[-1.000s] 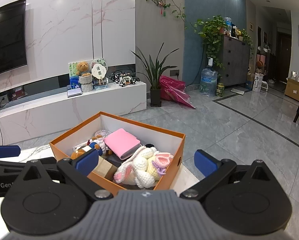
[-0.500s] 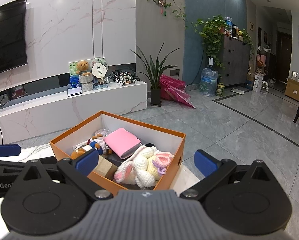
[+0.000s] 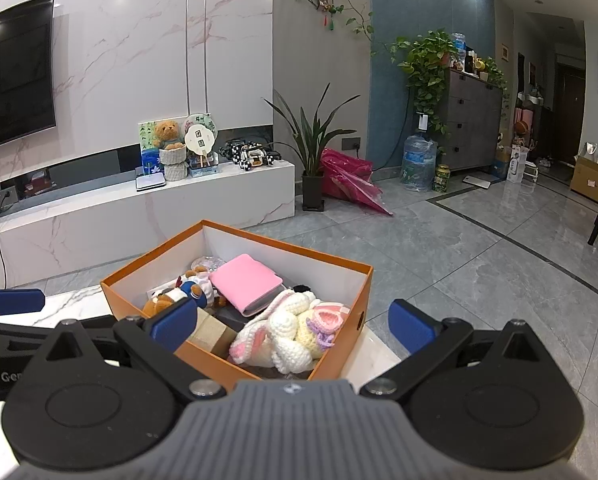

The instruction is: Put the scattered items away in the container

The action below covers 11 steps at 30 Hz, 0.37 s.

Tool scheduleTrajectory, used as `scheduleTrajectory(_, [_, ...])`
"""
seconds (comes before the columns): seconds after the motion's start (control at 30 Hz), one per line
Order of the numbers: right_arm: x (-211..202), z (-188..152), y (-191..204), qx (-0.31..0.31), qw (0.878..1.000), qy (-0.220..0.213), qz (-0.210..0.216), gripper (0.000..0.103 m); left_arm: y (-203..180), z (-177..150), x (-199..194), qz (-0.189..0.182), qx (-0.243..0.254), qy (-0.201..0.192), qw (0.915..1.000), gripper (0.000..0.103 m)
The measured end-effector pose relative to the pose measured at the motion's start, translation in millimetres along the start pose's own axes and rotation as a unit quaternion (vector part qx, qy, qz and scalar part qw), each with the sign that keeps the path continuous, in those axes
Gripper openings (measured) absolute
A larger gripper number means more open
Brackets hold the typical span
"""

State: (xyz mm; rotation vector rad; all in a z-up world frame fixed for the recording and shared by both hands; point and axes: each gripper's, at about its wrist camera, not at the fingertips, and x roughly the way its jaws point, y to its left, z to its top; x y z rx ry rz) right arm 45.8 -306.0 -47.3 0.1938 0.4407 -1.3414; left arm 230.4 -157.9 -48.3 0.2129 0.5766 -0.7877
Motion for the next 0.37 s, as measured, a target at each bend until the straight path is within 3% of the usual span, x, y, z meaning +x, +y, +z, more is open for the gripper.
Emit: scheduleTrajectory(0.37, [0.8, -0.3, 1.2, 0.001, 1.000, 0.001, 0.000, 0.102, -0.3, -2.8, -0.1, -0.011, 0.006, -0.006, 0.9999, 0.097])
